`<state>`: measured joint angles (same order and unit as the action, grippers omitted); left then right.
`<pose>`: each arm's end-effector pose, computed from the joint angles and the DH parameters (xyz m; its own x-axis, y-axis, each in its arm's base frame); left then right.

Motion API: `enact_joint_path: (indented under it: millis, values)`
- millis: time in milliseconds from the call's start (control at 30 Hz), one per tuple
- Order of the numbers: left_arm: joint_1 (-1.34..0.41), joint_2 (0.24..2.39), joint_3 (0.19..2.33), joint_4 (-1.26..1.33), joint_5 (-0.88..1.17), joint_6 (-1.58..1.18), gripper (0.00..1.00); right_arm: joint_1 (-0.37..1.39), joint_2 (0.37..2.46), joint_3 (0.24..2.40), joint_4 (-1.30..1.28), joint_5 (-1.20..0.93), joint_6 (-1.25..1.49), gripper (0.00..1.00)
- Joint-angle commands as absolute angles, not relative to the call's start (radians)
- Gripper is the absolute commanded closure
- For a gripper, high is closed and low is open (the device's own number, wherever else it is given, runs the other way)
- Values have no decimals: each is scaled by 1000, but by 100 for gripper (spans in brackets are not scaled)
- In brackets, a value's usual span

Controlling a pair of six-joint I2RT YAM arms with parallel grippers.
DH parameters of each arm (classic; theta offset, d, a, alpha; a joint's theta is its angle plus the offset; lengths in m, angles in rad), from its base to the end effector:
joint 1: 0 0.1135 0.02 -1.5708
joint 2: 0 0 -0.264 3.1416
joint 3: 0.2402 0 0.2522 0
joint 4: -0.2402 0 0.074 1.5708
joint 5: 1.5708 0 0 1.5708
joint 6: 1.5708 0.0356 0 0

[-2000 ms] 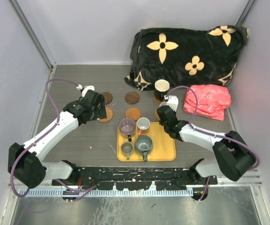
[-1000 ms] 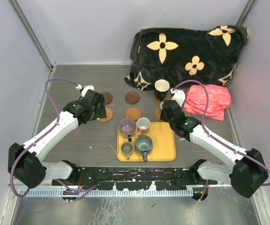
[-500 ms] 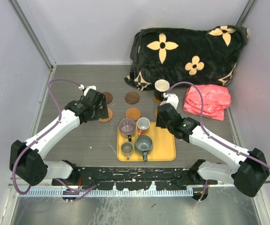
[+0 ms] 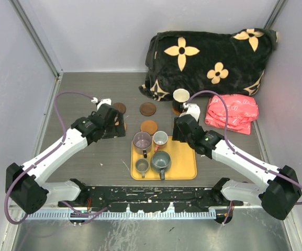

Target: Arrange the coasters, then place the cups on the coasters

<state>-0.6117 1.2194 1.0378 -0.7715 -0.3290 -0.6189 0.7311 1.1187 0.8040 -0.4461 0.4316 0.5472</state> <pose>0.2058 -0.1303 0.2883 -0.7700 -0.1305 -0.6245 -0.0693 0.9902 -0.1215 0.1835 0.1446 0.2589 -0.6365 0.0639 -0.7686 -0.0582 0.9897 0.1305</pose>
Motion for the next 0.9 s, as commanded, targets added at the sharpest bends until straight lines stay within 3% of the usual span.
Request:
enact_joint_path:
  millis: [0,233,467,567,867]
  values:
    - [-671,1193,1033,-792,-368,-662,1,736,1103,864,-412,437,524,37]
    - [-768,1217,1053,-820,-411,-726,1,735,1115,887,-409,443,497,26]
    - [-890,1257,1080,-852,-457,-806,10,732,1120,884,-401,447,492,14]
    - [-929,1292,1093,-865,-474,-848,17,732,1119,884,-397,448,492,4]
    - [-1054,1389,1132,-833,-539,-953,25,721,1093,866,-401,459,486,0]
